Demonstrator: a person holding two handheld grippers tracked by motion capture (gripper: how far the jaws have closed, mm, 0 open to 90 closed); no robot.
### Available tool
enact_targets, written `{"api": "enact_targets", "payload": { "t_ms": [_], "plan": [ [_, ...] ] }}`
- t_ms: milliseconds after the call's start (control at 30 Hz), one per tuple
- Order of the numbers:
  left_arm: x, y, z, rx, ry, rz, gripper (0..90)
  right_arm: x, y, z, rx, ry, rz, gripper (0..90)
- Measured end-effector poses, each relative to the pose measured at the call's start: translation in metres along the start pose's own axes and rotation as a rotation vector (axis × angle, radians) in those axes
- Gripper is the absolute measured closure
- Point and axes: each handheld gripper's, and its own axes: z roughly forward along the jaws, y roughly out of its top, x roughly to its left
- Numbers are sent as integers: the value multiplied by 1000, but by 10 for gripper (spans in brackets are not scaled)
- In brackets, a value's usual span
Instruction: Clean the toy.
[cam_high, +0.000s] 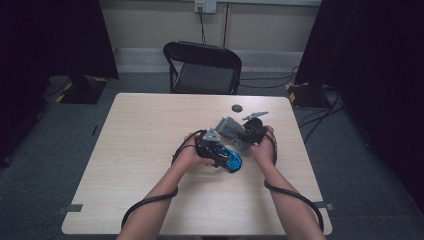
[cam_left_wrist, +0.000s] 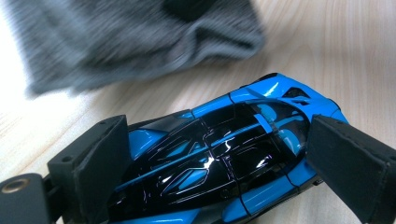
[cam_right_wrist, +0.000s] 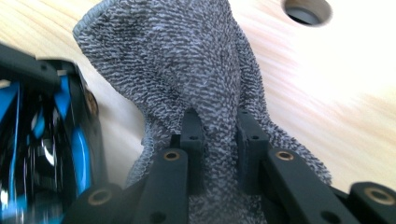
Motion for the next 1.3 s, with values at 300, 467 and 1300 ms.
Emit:
{"api": "enact_targets", "payload": {
  "t_ms": [300,467,1300],
  "plan": [
    [0,-1,0,-7,7,-4,75,42,14,29,84,22,-205,769],
    [0,0,0,0,6,-5,75,29,5,21,84,93,-243,776],
    [0,0,-1,9,14,-2,75,8,-26,-6,79,148,-250,776]
  ]
}}
